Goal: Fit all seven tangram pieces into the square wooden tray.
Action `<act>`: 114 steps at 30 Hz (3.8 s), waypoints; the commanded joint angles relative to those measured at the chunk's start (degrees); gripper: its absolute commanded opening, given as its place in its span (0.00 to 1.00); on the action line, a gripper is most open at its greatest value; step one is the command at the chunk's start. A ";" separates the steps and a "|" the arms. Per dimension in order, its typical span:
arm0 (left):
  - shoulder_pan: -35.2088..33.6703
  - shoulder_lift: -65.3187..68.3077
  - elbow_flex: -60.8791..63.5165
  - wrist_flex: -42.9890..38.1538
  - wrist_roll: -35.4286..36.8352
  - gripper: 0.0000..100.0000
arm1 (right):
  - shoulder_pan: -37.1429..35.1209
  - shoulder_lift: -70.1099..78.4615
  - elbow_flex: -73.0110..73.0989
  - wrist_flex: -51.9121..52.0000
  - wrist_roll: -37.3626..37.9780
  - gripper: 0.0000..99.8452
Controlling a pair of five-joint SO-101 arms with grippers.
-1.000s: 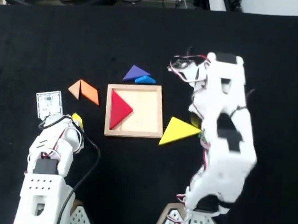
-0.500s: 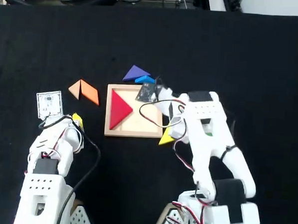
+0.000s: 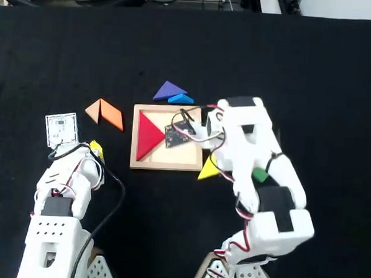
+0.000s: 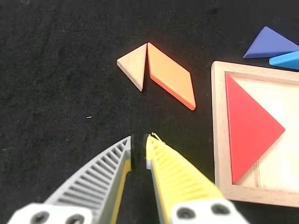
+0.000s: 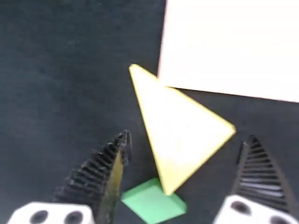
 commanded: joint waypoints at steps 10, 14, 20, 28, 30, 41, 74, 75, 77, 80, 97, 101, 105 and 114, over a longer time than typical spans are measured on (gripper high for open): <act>0.84 -0.35 -0.66 -1.14 0.09 0.08 | 0.09 6.46 -4.88 1.93 3.43 0.36; 0.84 -0.35 -0.66 -1.14 0.09 0.08 | 0.09 6.37 -4.62 3.87 3.43 0.36; 0.84 -0.35 -0.57 -1.14 0.09 0.08 | 2.37 8.40 -0.92 -3.34 3.43 0.36; 0.84 -0.35 -0.57 -1.14 0.09 0.08 | 4.92 7.96 0.57 -8.88 3.08 0.36; 0.84 -0.35 -0.48 -1.14 0.09 0.08 | 7.21 7.96 0.57 -10.81 3.08 0.36; 0.92 -0.35 -0.40 -1.14 0.09 0.08 | 7.74 7.96 0.75 -11.69 3.08 0.21; 2.68 -0.35 -0.31 -1.14 -2.73 0.08 | 20.31 1.19 -7.60 0.88 0.18 0.01; 2.68 -0.35 -0.31 -1.14 -2.73 0.08 | 19.16 -1.19 -8.92 3.08 -0.09 0.01; 2.68 -0.35 -0.31 -1.14 -2.73 0.08 | 15.65 -5.32 -9.80 2.55 -3.78 0.01; 2.68 -0.35 -0.31 -1.14 -2.73 0.08 | 8.62 -7.08 -6.29 -8.09 -14.59 0.01; 2.33 -0.35 -0.40 -1.14 -2.64 0.08 | -9.23 -6.11 9.80 -31.56 -39.12 0.01; 2.33 -0.35 -0.40 -1.14 -2.64 0.08 | -6.07 -6.02 9.63 -31.56 -39.03 0.01; 2.33 -0.35 -0.31 -1.14 -2.64 0.08 | -4.04 -6.02 9.63 -31.56 -39.03 0.01; 2.33 -0.35 -0.31 -1.14 -2.64 0.08 | -3.34 0.48 8.40 -30.86 -34.99 0.01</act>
